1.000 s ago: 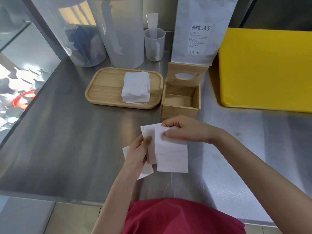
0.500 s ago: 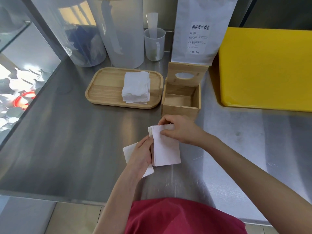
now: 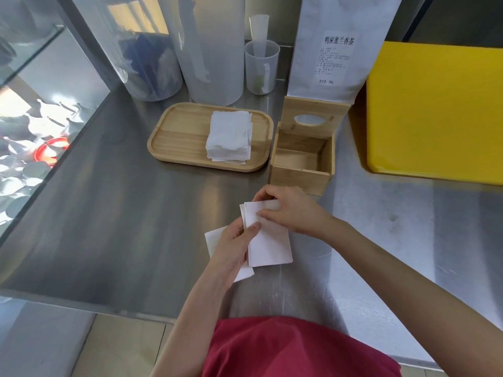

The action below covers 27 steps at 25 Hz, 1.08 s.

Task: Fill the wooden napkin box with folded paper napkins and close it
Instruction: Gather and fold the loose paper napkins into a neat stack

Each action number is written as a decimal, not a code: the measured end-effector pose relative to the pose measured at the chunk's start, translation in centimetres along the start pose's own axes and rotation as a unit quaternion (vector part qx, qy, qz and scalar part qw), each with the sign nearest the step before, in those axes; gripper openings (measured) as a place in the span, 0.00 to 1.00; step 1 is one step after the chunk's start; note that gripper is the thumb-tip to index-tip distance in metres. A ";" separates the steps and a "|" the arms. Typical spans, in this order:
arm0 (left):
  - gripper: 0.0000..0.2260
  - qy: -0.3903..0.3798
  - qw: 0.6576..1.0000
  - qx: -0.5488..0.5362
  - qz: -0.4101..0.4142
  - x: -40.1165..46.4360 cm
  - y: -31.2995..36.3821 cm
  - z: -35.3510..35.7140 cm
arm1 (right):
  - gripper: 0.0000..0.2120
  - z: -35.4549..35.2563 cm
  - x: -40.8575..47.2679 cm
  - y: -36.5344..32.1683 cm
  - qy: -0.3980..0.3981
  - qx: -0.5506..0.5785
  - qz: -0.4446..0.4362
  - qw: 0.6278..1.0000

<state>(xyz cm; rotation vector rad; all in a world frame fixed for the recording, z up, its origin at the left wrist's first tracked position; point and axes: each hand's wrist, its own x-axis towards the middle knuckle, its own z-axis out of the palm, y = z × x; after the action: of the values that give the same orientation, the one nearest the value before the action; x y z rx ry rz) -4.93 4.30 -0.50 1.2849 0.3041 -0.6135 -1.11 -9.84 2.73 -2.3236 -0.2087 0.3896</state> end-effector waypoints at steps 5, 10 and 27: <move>0.10 0.067 0.998 0.000 -0.008 -0.2 0.1 -2.0 | 0.09 0.6 0.7 0.0 0.055 0.003 0.000 0.999; 0.08 0.127 0.991 -0.026 0.027 -0.8 0.7 -5.3 | 0.09 2.3 1.6 0.6 0.028 0.017 0.027 0.999; 0.08 0.181 0.978 -0.079 0.071 -1.6 0.2 -8.7 | 0.12 7.7 2.0 -1.3 -0.083 -0.259 0.012 0.962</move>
<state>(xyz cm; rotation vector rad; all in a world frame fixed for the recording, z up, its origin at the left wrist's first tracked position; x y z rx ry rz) -5.05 13.04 -1.81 1.2480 0.5450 -0.2242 -1.94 -3.31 -1.97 -2.8091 -0.4045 0.6001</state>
